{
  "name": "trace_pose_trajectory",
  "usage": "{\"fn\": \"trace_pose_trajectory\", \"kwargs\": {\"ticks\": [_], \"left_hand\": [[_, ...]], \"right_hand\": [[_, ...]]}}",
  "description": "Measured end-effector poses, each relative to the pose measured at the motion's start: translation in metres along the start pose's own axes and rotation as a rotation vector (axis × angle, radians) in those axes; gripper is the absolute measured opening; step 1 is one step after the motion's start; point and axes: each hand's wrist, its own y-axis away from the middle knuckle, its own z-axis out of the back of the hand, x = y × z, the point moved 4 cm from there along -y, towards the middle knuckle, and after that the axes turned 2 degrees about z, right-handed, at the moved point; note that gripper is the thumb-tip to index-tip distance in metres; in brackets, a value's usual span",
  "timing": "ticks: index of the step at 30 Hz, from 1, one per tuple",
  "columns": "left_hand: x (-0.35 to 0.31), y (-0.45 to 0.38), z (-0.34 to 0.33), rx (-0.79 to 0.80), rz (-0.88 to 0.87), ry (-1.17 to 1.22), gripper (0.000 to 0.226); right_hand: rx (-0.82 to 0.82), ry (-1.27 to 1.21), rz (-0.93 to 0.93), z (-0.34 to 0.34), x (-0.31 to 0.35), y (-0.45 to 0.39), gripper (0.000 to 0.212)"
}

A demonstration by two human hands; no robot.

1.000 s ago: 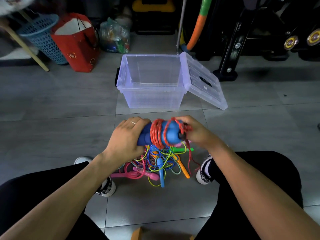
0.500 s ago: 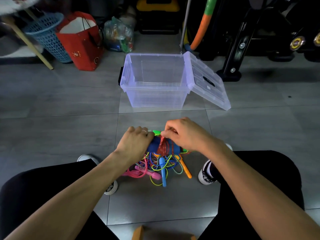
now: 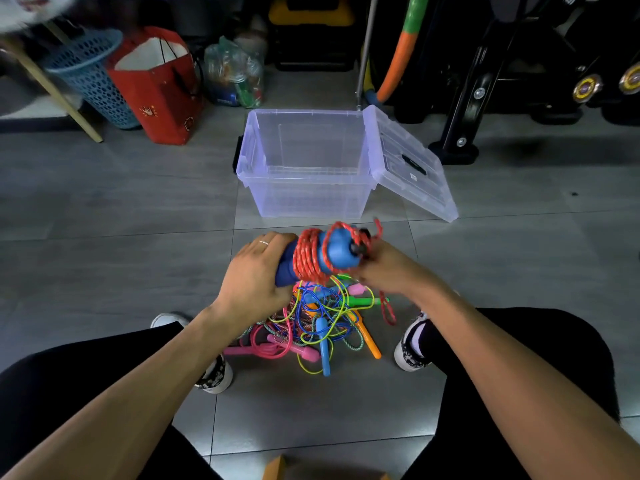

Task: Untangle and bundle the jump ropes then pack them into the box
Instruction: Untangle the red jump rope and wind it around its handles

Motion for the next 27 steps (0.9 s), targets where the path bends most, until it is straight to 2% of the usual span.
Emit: {"fn": "trace_pose_trajectory", "kwargs": {"ticks": [2, 4, 7, 10, 14, 17, 20, 24, 27], "left_hand": [[0.005, -0.002, 0.000, -0.025, 0.194, 0.044, 0.039], [0.013, -0.004, 0.000, -0.012, 0.370, 0.011, 0.032], [0.026, -0.007, 0.004, 0.144, 0.457, -0.291, 0.040], [0.033, -0.003, 0.000, 0.319, 0.396, -0.595, 0.046], [0.021, 0.003, -0.021, 0.291, 0.122, -0.706, 0.048], [-0.001, 0.007, -0.028, 0.168, -0.158, -0.643, 0.053], [-0.013, 0.008, -0.023, 0.099, -0.330, -0.545, 0.066], [-0.003, 0.004, -0.015, 0.133, -0.355, -0.393, 0.073], [-0.001, 0.008, -0.012, 0.183, -0.257, -0.066, 0.058]], "right_hand": [[-0.020, 0.171, -0.048, -0.009, -0.005, -0.002, 0.026], [0.035, 0.415, -0.011, -0.020, -0.003, 0.000, 0.033], [0.090, 0.608, 0.029, -0.026, 0.006, 0.008, 0.037], [0.036, 0.615, 0.087, -0.018, 0.020, 0.011, 0.034], [-0.051, 0.511, 0.136, -0.004, 0.033, 0.016, 0.028], [-0.093, 0.530, 0.165, 0.010, 0.033, 0.013, 0.014], [-0.065, 0.501, 0.159, 0.021, 0.028, 0.010, 0.012], [-0.010, 0.400, 0.146, 0.026, 0.026, 0.011, 0.014], [0.008, 0.251, 0.118, 0.032, 0.027, 0.010, 0.008]]}}
